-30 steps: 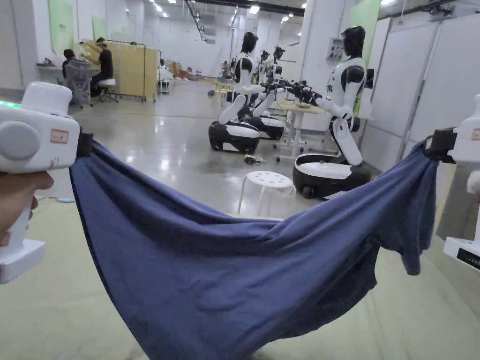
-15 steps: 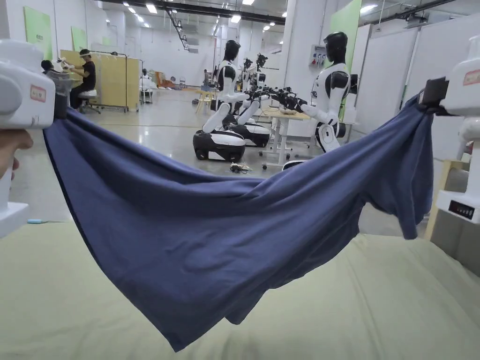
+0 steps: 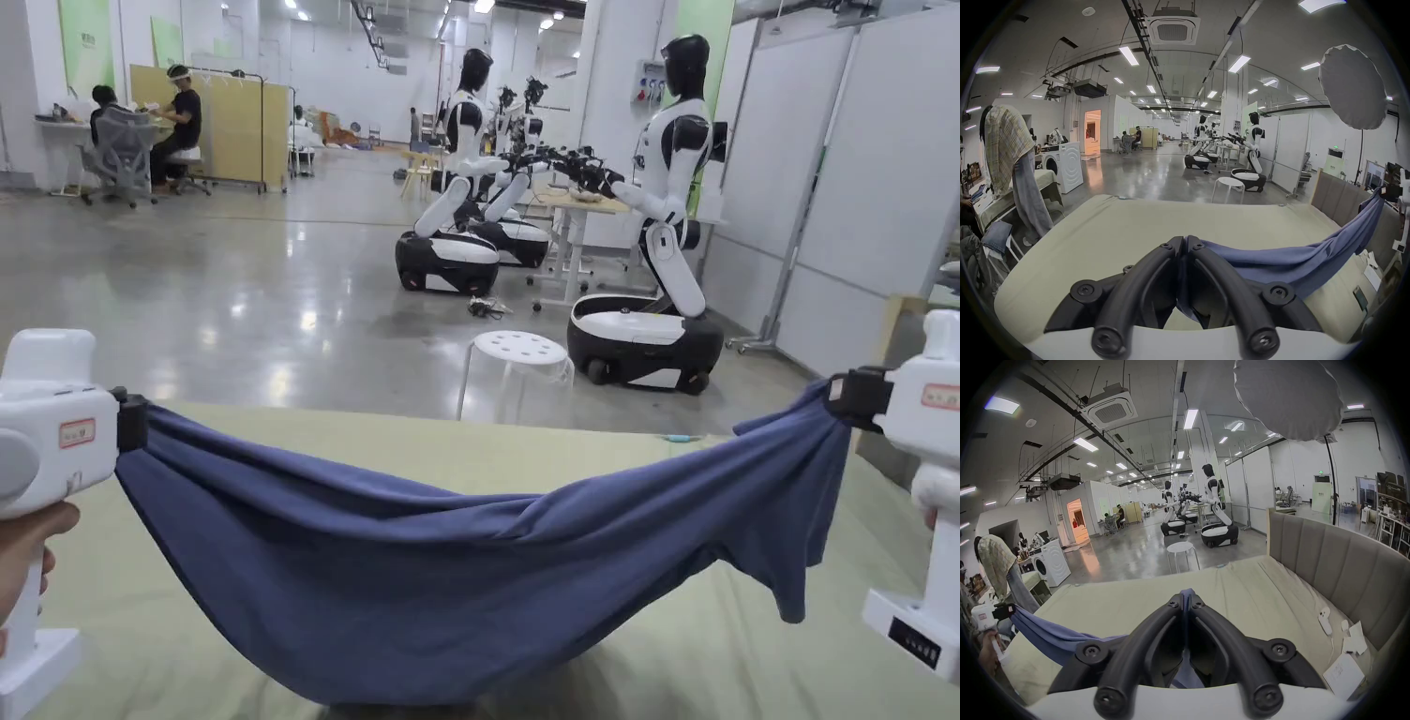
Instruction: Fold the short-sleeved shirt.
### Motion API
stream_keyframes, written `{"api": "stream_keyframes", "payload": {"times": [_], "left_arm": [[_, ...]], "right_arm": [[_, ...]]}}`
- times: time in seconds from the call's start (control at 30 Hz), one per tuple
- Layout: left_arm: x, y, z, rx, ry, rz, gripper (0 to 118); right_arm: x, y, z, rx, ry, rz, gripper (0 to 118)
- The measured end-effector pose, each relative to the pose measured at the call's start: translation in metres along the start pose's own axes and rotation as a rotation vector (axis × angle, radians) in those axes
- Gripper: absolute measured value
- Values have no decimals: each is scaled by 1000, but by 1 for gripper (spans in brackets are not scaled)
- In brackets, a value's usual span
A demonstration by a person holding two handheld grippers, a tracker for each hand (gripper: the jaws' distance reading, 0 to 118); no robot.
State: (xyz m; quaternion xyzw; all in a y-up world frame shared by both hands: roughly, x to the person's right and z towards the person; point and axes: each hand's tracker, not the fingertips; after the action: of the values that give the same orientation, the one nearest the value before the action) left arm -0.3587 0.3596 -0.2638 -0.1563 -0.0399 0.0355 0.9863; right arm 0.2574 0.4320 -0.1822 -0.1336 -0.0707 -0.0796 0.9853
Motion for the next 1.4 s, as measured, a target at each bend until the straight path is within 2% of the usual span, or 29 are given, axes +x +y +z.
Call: {"api": "stream_keyframes", "payload": {"times": [0.13, 0.23, 0.27, 0.37, 0.43, 0.53, 0.57, 0.6, 0.63, 0.67, 0.7, 0.8, 0.87, 0.9, 0.97, 1.03, 1.07, 1.1, 1.13, 1.17, 1.27, 1.33, 1.4], "left_arm": [[-10, -48, 62, -89, -41, -31, 6], [-20, -102, 103, -182, -16, -48, 6], [-26, -126, 116, -225, -23, -24, 6], [-43, -196, 145, -331, -12, 42, 6], [-45, -236, 151, -425, 15, 49, 6], [-47, -264, 157, -419, -8, 65, 6], [-43, -265, 160, -399, -4, 64, 10], [-45, -264, 162, -371, 22, 53, 27], [-44, -258, 166, -347, 49, 52, 50], [-45, -251, 172, -315, 78, 35, 73], [-38, -238, 185, -269, 108, -13, 79], [-2, -200, 225, -35, 135, -140, 78], [23, -182, 241, 78, 40, -150, 78], [36, -176, 245, 114, 12, -154, 78], [61, -169, 246, 147, 3, -195, 79], [77, -173, 246, 164, 25, -220, 79], [82, -175, 246, 185, 52, -230, 75], [84, -176, 245, 174, 40, -223, 61], [83, -180, 244, 169, 28, -213, 29], [82, -181, 241, 161, 27, -194, 4], [63, -180, 240, 125, -1, -161, 4], [47, -180, 242, 133, 52, -191, 4], [26, -181, 239, 105, 76, -149, 4]], "right_arm": [[18, -61, 55, -34, -15, 42, 3], [30, -121, 89, -102, -14, 67, 3], [33, -146, 98, -144, -14, 97, 3], [41, -219, 115, -250, -37, 112, 3], [46, -265, 122, -322, -42, 82, 3], [61, -318, 123, -339, -112, 41, 4], [63, -329, 126, -340, -136, 10, 14], [66, -333, 130, -326, -150, -11, 33], [69, -334, 133, -319, -150, -19, 64], [69, -328, 138, -319, -145, -20, 106], [65, -320, 144, -298, -137, -13, 117], [29, -276, 180, -48, -101, 67, 116], [0, -251, 188, 57, 12, 33, 116], [-20, -243, 194, 98, 68, 48, 117], [-55, -233, 197, 160, 129, 136, 117], [-84, -237, 200, 209, 187, 220, 115], [-97, -240, 200, 221, 209, 264, 100], [-107, -244, 199, 221, 188, 306, 70], [-115, -247, 197, 222, 157, 336, 28], [-123, -253, 195, 229, 140, 350, 1], [-132, -255, 190, 179, 221, 284, 1], [-141, -255, 187, 194, 210, 304, 1], [-146, -254, 183, 181, 230, 307, 1]]}}
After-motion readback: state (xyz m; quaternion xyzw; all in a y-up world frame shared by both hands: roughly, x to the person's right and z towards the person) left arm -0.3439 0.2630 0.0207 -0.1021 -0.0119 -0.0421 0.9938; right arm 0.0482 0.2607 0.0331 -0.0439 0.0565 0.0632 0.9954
